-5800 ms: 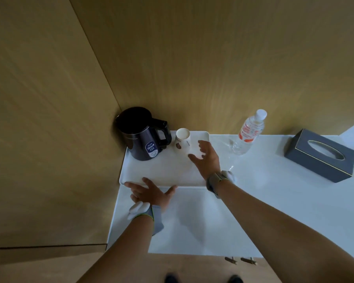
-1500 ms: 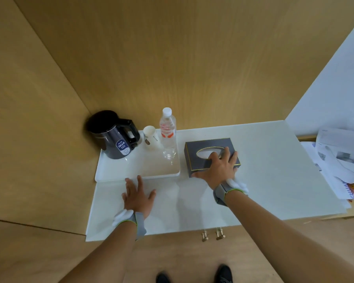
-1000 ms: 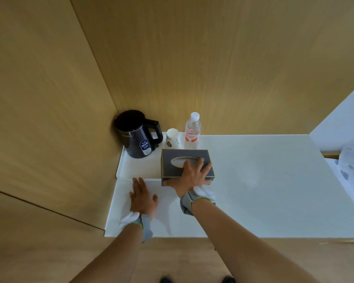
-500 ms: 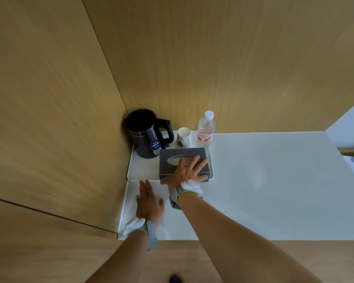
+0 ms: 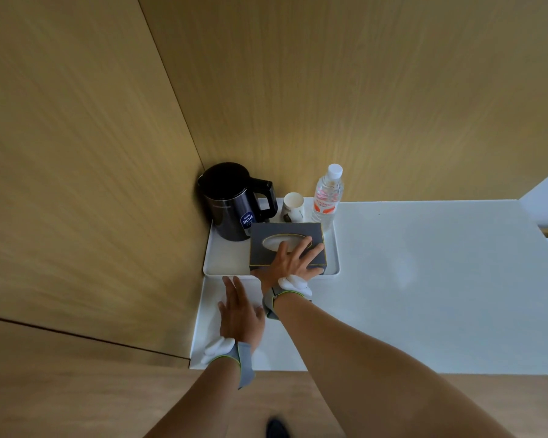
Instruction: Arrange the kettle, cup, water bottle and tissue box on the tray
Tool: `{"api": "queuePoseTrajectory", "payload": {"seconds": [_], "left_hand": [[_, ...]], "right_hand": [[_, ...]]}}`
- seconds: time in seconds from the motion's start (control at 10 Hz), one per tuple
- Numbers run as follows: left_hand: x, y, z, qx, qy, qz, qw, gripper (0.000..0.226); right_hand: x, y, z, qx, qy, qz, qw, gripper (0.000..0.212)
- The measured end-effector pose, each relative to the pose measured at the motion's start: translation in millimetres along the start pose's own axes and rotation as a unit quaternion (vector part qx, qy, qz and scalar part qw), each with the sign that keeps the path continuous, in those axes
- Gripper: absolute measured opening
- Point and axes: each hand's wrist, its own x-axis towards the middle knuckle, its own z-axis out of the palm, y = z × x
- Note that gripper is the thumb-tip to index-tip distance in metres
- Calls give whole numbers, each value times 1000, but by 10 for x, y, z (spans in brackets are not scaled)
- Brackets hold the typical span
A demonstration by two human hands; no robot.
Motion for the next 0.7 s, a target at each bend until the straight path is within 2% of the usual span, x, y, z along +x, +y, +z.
{"api": "queuePoseTrajectory", "payload": {"seconds": [0.2,0.3,0.4,0.5,0.6,0.7], "left_hand": [[25,-8,44,25,1,2,1000,87],[-16,33,-50,-42,55,-11,998,81],[-24,106,-164,-118,107,16,987,72],[27,197,-327,-180,117,47,976,68],[78,279,-407,-238,143,84,957,66],[100,424,-530,-319,159,84,931,61]], "right_hand": [[31,21,-21,-7,-12,-9,1000,93],[3,91,-28,-2,-15,-21,1000,87],[-49,198,-6,-9,-5,-49,999,80],[-81,305,-25,9,2,-66,998,71],[-109,391,-81,77,32,-70,994,63],[-89,515,-229,206,84,-66,973,54]]}}
